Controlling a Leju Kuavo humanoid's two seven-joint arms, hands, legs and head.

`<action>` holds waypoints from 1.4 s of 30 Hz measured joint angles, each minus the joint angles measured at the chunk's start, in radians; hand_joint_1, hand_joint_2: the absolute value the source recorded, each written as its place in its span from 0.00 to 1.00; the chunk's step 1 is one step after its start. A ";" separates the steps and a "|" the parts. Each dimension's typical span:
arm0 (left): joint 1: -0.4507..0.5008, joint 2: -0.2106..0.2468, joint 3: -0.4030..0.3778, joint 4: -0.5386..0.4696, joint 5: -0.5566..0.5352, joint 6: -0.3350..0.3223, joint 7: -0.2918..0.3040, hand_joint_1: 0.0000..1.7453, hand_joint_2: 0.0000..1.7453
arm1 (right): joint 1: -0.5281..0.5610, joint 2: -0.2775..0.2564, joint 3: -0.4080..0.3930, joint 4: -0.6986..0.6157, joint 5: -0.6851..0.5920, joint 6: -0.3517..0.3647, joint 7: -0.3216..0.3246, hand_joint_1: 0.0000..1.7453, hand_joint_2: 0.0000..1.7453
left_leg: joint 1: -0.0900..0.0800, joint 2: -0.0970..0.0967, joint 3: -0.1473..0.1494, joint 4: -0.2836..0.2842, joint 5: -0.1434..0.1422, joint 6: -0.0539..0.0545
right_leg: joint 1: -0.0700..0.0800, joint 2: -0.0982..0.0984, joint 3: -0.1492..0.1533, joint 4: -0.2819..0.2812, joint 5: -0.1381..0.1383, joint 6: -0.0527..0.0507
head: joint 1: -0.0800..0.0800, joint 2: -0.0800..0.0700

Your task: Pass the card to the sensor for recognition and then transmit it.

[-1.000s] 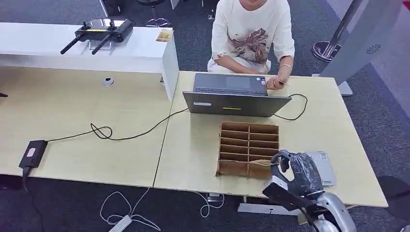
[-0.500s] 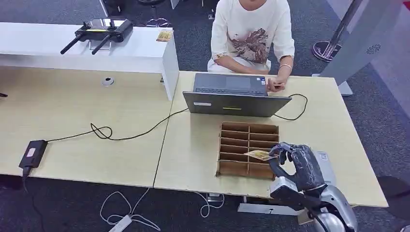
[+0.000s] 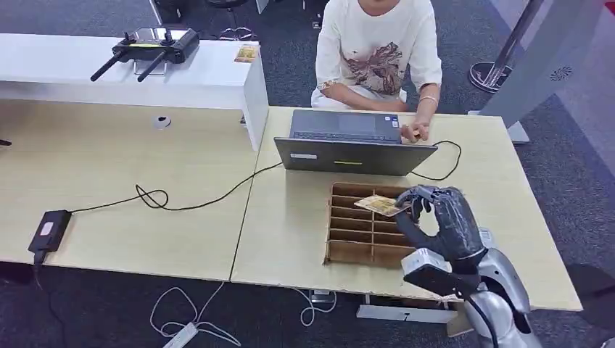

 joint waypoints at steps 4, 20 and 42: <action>0.000 0.000 -0.001 0.000 -0.003 -0.001 -0.002 0.00 1.00 | -0.027 0.005 0.013 0.002 -0.008 0.000 -0.003 1.00 1.00 | 0.000 0.000 0.000 0.000 0.000 0.000 | 0.000 0.000 0.000 0.000 0.000 0.000 | 0.000 0.000; -0.002 0.002 -0.019 0.000 -0.018 -0.006 -0.009 0.00 1.00 | -0.268 0.017 0.059 0.110 -0.022 -0.041 0.055 1.00 1.00 | 0.000 0.000 0.000 0.000 0.001 0.000 | -0.001 0.000 0.000 0.000 0.001 0.000 | 0.000 0.000; -0.005 0.006 -0.043 0.000 -0.033 -0.021 -0.021 0.00 1.00 | -0.582 0.061 0.151 0.483 0.278 -0.122 0.221 1.00 1.00 | 0.000 -0.001 0.000 0.000 0.001 0.000 | -0.001 0.000 0.000 0.000 0.001 0.000 | 0.000 0.000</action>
